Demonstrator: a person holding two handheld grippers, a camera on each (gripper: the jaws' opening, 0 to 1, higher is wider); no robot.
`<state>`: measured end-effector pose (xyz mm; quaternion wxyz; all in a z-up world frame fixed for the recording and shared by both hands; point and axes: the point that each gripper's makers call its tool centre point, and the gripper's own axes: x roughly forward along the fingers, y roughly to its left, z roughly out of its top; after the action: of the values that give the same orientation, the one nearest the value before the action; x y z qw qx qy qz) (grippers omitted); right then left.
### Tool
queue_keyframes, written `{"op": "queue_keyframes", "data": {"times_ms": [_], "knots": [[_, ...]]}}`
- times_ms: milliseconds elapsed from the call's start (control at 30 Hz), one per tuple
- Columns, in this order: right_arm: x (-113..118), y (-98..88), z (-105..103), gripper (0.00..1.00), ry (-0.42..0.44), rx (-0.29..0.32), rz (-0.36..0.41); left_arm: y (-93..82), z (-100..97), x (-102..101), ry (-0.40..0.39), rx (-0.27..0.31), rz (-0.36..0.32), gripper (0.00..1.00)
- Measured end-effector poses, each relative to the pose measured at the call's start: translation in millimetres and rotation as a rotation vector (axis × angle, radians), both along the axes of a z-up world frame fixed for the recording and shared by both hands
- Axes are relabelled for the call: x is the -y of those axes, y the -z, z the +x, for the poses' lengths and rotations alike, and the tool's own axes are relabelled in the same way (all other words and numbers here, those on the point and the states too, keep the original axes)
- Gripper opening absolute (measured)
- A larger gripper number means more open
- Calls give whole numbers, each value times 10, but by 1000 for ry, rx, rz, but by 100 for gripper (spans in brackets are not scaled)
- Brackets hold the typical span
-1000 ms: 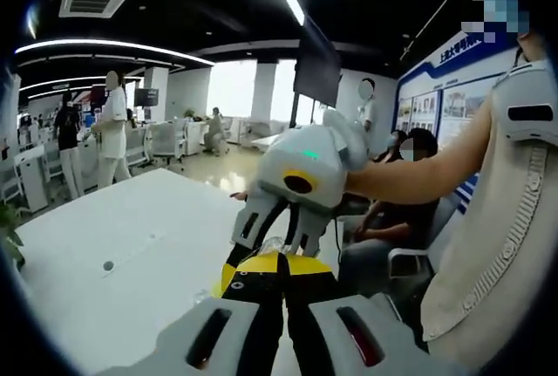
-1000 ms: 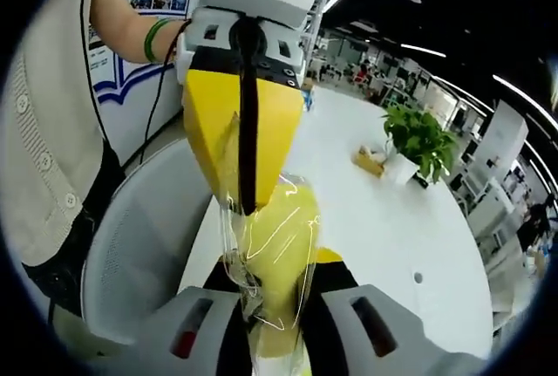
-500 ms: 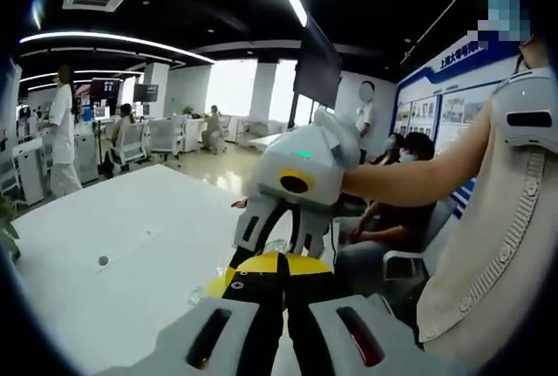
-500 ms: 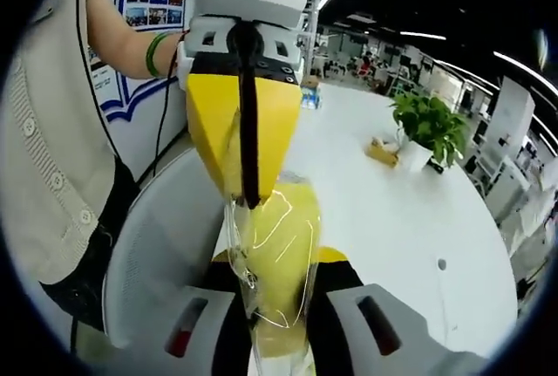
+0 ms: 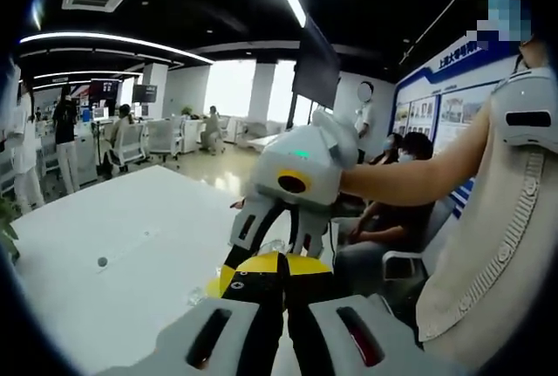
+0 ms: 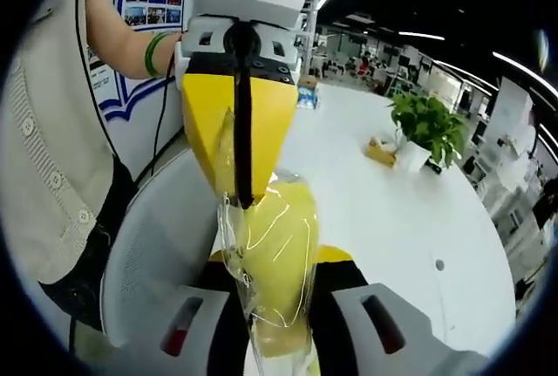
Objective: Compare the silicone blocks by pressing each to a similar depth, holding the contact briefly, and releasing to observe deformation and rebound differences across the visible hardness samples.
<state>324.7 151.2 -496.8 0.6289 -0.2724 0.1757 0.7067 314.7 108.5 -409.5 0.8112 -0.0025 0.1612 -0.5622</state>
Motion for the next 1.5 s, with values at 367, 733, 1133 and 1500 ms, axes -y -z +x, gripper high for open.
{"op": "queue_keyframes", "data": {"times_ms": [367,733,1133,1500], "knots": [[-13,2,-9,24,-2,1,-2,-22,-9,-11,1,-2,-14,0],[-8,-9,14,28,-3,5,-4,-33,-14,-9,4,-3,-18,0],[-8,1,30,36,11,1,-4,-9,31,-53,-18,-13,-28,0],[27,52,-6,46,78,-10,38,171,80,-80,-23,-71,-31,0]]}}
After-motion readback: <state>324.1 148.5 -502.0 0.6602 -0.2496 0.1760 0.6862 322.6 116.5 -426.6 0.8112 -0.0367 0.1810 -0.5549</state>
